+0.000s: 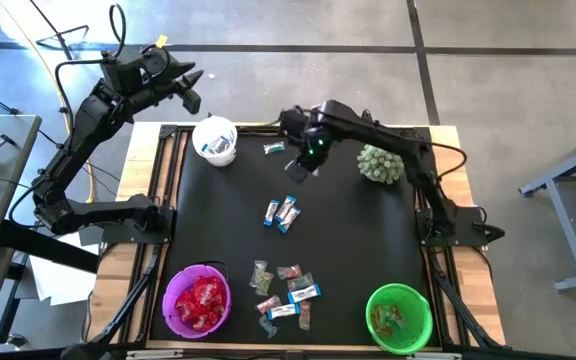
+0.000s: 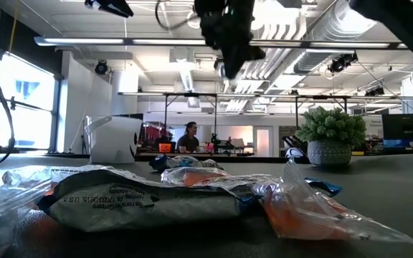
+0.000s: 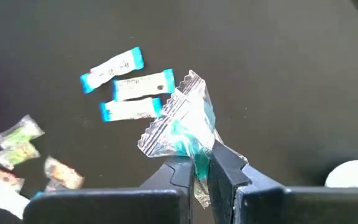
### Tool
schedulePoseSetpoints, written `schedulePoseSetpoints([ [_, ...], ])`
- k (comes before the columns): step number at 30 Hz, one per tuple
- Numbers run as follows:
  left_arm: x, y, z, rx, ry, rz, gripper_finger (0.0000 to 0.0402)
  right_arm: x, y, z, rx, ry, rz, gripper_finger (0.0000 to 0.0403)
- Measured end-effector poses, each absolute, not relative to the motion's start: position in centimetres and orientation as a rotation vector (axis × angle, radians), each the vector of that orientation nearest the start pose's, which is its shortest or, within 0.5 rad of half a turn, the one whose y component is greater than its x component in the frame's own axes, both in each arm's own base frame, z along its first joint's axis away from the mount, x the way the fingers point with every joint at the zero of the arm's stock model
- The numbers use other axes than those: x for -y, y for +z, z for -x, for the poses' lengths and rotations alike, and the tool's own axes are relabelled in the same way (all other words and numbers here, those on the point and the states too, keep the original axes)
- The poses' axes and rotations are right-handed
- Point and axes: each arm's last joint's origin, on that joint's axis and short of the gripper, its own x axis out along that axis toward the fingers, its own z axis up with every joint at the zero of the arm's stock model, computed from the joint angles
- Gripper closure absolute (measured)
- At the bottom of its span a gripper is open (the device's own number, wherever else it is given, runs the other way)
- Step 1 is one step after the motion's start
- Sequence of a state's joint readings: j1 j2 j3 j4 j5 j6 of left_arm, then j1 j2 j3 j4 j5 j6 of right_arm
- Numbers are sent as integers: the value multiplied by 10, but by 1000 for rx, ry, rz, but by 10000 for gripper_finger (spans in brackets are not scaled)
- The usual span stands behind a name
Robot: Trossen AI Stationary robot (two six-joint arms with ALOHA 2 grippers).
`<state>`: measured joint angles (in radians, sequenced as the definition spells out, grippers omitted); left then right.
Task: Sort candy
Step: Put the blue gummy into the green bucket
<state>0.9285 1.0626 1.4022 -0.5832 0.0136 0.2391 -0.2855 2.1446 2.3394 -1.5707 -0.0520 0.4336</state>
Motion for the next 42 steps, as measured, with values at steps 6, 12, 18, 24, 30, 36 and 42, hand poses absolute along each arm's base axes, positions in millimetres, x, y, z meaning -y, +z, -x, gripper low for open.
schedulePoseSetpoints([
  [6, -156, 446, -118, -308, 860, 12, 288, 62, 363, -387, -1208, -631, -370, 384],
  [12, -148, 441, -125, -293, 823, 166, 288, 17, 355, -350, -1266, -700, -415, 384],
  [18, -135, 442, -139, -235, 708, 296, 288, -30, 345, -285, -1311, -797, -659, 384],
  [24, -119, 447, -155, -170, 604, 379, 288, -80, 338, -233, -1370, -759, -837, 384],
  [30, -101, 452, -169, -119, 516, 395, 288, -126, 333, -200, -1470, -697, -924, 384],
  [36, -87, 455, -177, -93, 496, 398, 288, -168, 335, -180, -1516, -556, -957, 384],
  [42, -75, 455, -184, -99, 473, 387, 288, -206, 339, -170, -1483, -352, -1039, 384],
])
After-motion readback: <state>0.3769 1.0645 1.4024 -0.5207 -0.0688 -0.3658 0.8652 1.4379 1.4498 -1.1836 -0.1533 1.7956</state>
